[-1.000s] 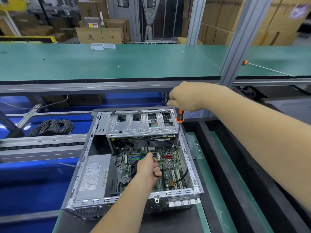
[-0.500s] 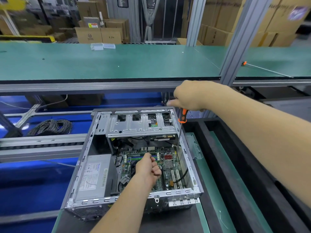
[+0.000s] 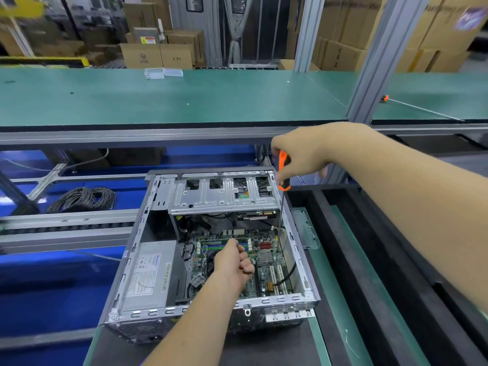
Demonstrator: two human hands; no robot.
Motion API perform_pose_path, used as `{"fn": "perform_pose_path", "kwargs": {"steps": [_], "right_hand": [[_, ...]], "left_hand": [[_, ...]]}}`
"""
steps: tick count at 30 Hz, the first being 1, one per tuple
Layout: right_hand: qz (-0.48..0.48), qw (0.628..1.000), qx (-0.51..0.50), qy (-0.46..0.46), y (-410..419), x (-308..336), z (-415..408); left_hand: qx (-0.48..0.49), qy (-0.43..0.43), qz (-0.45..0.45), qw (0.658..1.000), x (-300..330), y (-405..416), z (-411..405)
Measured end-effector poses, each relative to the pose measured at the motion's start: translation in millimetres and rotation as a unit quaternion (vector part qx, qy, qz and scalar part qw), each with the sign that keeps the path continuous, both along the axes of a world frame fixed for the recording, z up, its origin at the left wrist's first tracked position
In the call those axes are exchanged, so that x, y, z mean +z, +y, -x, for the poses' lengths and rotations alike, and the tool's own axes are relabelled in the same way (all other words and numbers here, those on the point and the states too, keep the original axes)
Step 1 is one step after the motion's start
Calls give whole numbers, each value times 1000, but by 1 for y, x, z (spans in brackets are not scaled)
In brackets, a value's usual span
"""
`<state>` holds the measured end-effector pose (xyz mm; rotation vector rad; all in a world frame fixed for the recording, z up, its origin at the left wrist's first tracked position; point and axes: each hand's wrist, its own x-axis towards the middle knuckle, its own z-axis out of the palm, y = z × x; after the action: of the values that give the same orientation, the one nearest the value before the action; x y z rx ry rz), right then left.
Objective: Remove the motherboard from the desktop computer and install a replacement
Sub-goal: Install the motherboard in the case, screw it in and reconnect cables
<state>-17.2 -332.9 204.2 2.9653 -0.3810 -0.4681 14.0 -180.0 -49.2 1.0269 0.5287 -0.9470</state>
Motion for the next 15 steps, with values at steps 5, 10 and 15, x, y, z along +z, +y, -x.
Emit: {"fn": "perform_pose_path", "kwargs": {"steps": [5,10,15], "right_hand": [[-38,998,40,12,-2,-2,1],[46,997,33,-44,-1,-5,-4],[-3,1000,15,-3,4,-4,-1]], "left_hand": [[5,-2,2,1000,2,1,1],[1,-4,2,1000,3,1,2],[0,-7,1,1000,3,1,2]]}}
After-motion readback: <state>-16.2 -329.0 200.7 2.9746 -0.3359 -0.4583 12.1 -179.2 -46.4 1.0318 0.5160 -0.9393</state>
